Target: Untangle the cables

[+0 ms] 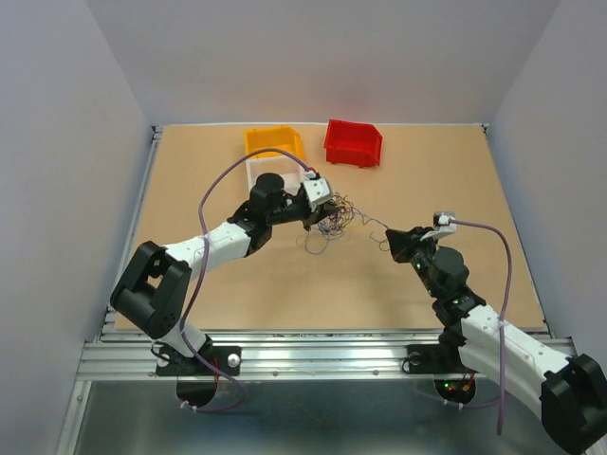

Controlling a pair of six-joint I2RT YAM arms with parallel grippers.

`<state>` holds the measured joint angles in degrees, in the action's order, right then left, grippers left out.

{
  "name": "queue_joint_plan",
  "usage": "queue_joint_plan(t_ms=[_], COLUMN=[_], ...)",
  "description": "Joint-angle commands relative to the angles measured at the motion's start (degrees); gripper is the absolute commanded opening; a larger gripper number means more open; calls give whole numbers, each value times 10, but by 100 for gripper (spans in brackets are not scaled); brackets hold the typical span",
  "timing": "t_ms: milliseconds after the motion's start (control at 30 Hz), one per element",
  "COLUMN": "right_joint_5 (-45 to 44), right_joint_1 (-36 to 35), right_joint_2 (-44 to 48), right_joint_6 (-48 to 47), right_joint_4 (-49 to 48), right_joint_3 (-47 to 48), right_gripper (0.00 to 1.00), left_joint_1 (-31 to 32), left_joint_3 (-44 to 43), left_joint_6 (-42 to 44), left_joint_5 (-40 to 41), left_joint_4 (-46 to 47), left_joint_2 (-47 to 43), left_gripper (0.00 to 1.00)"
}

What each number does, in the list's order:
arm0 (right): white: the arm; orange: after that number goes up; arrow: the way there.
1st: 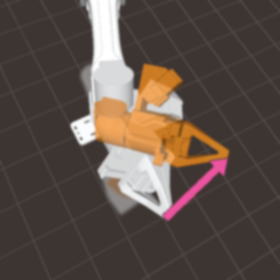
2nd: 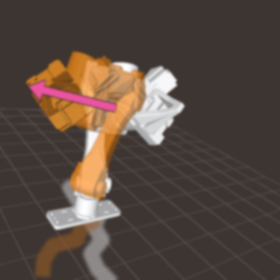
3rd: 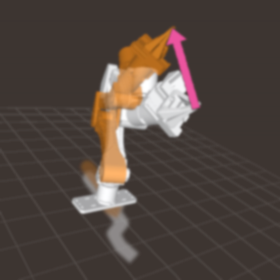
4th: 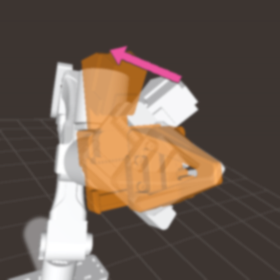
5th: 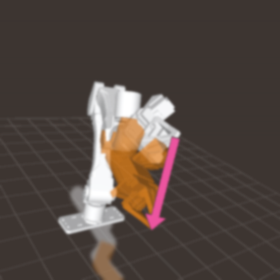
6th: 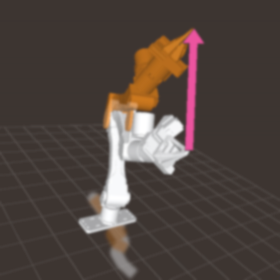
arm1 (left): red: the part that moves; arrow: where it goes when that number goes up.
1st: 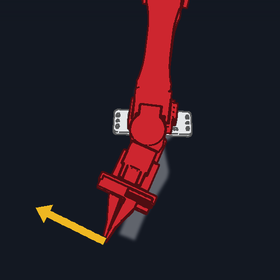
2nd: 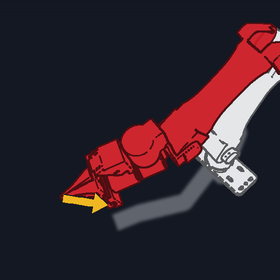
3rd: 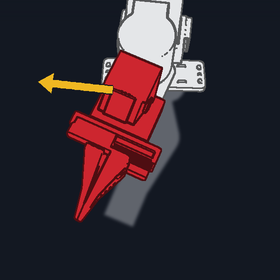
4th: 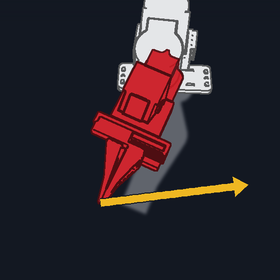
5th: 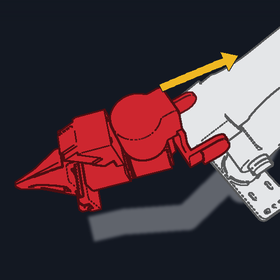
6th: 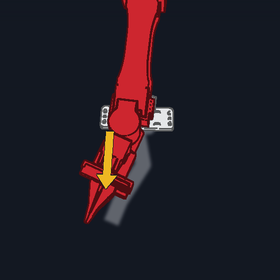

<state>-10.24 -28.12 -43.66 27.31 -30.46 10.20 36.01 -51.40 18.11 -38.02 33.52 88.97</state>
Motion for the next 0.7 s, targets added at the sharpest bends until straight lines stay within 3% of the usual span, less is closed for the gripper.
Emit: queue_joint_plan(t_ms=[0, 67, 167, 233, 400, 667], right_joint_5=[-43, -19, 63, 136, 250, 283], right_joint_1=[3, 3, 3, 3, 3, -4], right_joint_2=[7, 2, -13, -30, -70, -159], right_joint_6=[-3, -18, -46, -53, -63, -51], right_joint_4=[13, 5, -49, -100, -183, -298], right_joint_3=[-10, -10, -18, -27, -31, -19], right_gripper=[16, 31, 64, 70, 71, 70], left_joint_1=[-1, -1, -2, -1, -1, 1], left_joint_3=[16, 23, 23, 20, 17, 15], left_joint_6=[-2, -3, -7, -10, -18, -28], left_joint_5=[-20, -33, -53, -64, -76, -115], left_joint_4=[14, 12, 6, 1, -2, -4], left_joint_2=[-59, -68, -78, -78, -72, -73], left_gripper=[0, 0, 0, 0, 0, 0])
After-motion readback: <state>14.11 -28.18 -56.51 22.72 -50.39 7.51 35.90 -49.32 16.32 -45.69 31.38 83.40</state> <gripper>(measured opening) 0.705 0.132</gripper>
